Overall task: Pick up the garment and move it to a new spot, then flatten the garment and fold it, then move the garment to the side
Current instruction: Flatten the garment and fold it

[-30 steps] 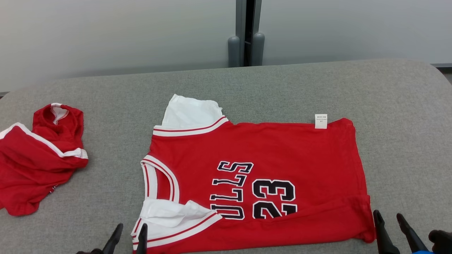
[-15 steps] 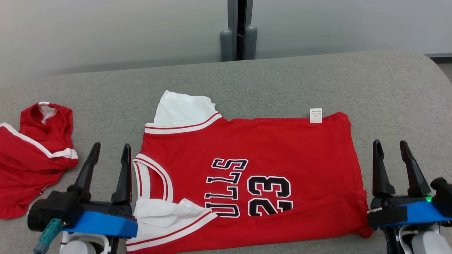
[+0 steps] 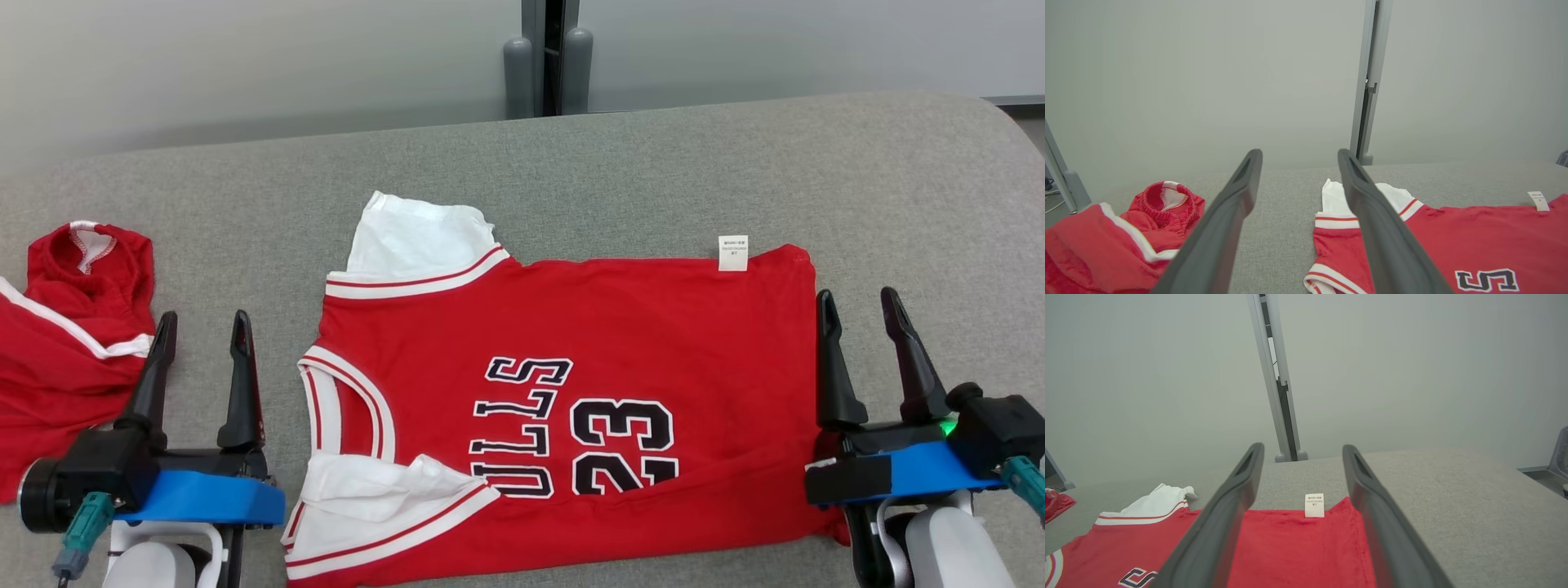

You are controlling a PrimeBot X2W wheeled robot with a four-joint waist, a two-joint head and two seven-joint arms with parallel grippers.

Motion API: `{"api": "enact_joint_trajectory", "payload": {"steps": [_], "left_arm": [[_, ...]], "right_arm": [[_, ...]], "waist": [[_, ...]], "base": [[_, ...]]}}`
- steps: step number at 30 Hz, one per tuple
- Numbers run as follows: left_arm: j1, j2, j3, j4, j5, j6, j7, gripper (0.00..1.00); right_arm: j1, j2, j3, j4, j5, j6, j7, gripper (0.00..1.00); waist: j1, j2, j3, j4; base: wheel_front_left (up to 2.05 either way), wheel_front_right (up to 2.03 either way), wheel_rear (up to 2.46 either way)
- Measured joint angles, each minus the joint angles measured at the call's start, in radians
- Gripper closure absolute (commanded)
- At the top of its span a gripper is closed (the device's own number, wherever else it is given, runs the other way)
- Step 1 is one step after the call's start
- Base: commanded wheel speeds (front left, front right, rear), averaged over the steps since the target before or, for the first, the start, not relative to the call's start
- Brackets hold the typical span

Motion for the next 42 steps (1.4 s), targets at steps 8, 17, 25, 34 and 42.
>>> {"api": "enact_joint_trajectory", "payload": {"steps": [8,17,25,34,42], "left_arm": [[0.028,-0.044,0.059,0.049,0.045,-0.037,0.000,0.00],[0.012,-0.061,0.085,0.075,0.077,-0.069,0.000,0.00],[-0.293,0.015,0.019,0.204,0.066,-0.104,0.001,0.00],[-0.663,0.159,-0.234,0.402,-0.061,-0.106,0.145,0.00],[-0.823,0.258,-0.449,0.515,-0.191,-0.108,0.275,0.00]], "right_arm": [[0.046,0.017,-0.012,0.035,-0.024,0.000,0.000,0.00],[0.041,0.023,-0.028,0.050,-0.032,0.000,-0.002,0.00],[-0.133,-0.058,-0.043,0.155,-0.051,0.000,-0.002,0.00],[-0.350,-0.104,-0.028,0.194,-0.043,0.000,0.038,0.00],[-0.393,-0.101,-0.010,0.198,-0.039,0.000,0.031,0.00]], "waist": [[-0.0001,0.0000,-0.019,0.008],[-0.0001,0.0000,-0.015,0.007],[-0.0002,0.0000,0.049,-0.002],[-0.0001,0.0000,0.179,-0.044],[0.0000,0.0000,0.272,-0.093]], "base": [[0.00,0.00,0.00],[0.00,0.00,0.00],[0.00,0.00,0.00],[0.00,0.00,0.00],[0.00,0.00,0.00]]}}
